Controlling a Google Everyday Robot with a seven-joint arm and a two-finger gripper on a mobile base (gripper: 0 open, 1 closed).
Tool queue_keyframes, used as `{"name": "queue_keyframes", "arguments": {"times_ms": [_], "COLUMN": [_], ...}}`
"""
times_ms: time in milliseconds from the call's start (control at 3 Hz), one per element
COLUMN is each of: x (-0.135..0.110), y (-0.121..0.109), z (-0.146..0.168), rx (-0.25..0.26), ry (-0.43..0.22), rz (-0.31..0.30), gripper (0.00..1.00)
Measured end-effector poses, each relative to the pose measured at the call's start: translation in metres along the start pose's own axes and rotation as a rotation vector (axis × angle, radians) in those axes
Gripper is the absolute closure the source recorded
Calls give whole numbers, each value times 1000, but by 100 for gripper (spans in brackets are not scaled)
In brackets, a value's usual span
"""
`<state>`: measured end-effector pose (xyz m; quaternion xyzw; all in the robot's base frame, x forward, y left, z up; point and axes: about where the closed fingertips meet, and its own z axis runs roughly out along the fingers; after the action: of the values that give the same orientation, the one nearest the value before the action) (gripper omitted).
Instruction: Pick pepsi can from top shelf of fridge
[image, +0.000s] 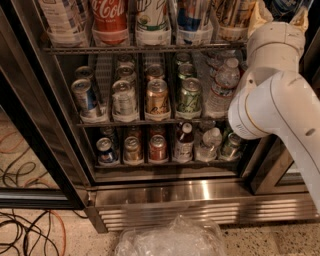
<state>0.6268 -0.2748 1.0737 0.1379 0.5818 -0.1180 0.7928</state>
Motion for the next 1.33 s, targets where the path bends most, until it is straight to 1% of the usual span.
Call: {"name": "queue_keyframes", "arguments": {"times_ms": [333, 667, 1000, 1333], "x": [2, 7, 8, 8], "y": [6, 18, 17, 17], "z": [-2, 19, 20, 20], "rx": [-18, -15, -12, -12], "ry": [11, -7, -6, -6], "rz": [-3, 16, 16, 16], "gripper": [36, 38, 39, 62]}}
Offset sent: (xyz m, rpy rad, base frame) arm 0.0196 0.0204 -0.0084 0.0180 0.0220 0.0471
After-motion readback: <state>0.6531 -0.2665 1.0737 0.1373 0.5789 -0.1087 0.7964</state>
